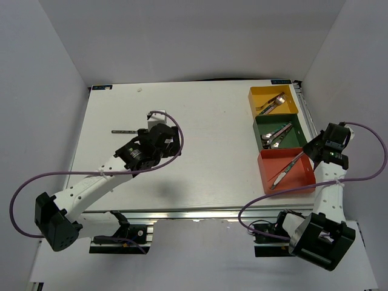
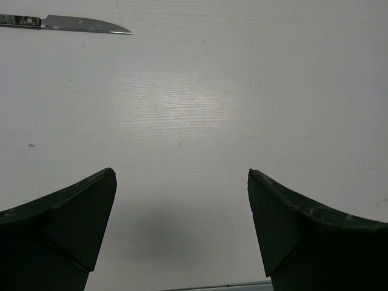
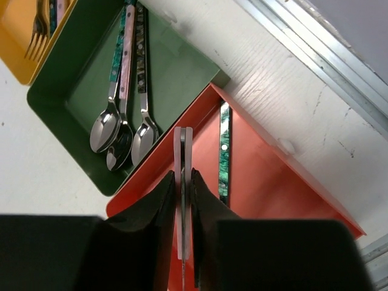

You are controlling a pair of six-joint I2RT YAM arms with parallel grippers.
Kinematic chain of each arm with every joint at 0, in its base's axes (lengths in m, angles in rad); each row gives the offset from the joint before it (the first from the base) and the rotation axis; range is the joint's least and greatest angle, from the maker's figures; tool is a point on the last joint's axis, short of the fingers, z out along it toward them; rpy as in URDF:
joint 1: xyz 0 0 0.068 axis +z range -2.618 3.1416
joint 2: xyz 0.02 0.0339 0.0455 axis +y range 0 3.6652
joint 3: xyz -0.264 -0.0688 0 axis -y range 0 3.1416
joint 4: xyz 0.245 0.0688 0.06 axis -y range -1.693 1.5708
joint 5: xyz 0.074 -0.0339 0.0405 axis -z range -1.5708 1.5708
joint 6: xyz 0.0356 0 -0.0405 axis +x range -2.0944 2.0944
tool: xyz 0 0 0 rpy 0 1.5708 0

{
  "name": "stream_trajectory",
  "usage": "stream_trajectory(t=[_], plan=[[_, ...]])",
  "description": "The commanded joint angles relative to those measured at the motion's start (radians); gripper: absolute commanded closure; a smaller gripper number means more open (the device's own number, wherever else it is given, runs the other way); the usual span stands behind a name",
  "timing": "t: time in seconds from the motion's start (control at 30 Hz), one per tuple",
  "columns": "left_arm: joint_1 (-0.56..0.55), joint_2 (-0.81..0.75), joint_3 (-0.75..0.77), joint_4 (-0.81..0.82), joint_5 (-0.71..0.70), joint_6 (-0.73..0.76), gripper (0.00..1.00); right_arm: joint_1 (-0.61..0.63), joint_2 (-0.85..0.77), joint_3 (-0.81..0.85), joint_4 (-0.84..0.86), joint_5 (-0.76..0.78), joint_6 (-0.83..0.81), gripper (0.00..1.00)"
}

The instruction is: Sort the eating utensils into containers

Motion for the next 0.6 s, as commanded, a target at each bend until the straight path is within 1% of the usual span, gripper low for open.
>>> stream_trajectory(t=[0.0, 0.07, 0.1, 0.13, 0.2, 0.33, 0.37, 0.4, 0.43, 0.5, 0.53, 0.57], plan=[[0.022, 0.006, 0.012, 0.003, -0.004, -0.016, 0.02, -0.006, 0.009, -0.011, 0.026, -0.062, -0.022, 0.80], [0.035, 0.013, 0.015, 0.004, -0.001, -0.029, 0.02, -0.006, 0.005, -0.030, 0.028, -0.062, -0.022, 0.66], [0.042, 0.018, 0.020, 0.003, -0.001, -0.032, 0.02, -0.006, -0.001, -0.038, 0.029, -0.062, -0.022, 0.51], [0.048, 0.023, 0.023, 0.003, 0.005, -0.040, 0.02, -0.006, -0.012, -0.042, 0.031, -0.060, -0.022, 0.42], [0.086, 0.033, 0.035, -0.006, 0.010, -0.052, 0.02, -0.006, -0.020, -0.032, 0.014, -0.049, -0.024, 0.11], [0.187, 0.061, 0.046, -0.008, 0.035, -0.088, 0.02, -0.004, -0.021, 0.014, -0.012, -0.048, -0.022, 0.11], [0.228, 0.064, 0.045, -0.002, 0.027, -0.106, 0.02, -0.004, -0.023, 0.021, -0.014, -0.057, -0.019, 0.11], [0.247, 0.066, 0.048, 0.009, 0.015, -0.115, 0.02, -0.004, -0.032, 0.036, -0.015, -0.062, -0.016, 0.11], [0.262, 0.067, 0.054, 0.010, -0.005, -0.141, 0.02, -0.001, -0.038, 0.041, -0.014, -0.115, -0.010, 0.11], [0.328, 0.096, 0.069, 0.015, -0.028, -0.158, 0.02, 0.020, -0.070, 0.042, -0.008, -0.158, -0.001, 0.11], [0.353, 0.116, 0.083, 0.007, -0.034, -0.176, 0.02, 0.039, -0.082, 0.038, 0.003, -0.211, 0.002, 0.11], [0.405, 0.140, 0.118, -0.003, -0.048, -0.218, 0.02, 0.078, -0.095, 0.033, 0.020, -0.233, 0.005, 0.11]])
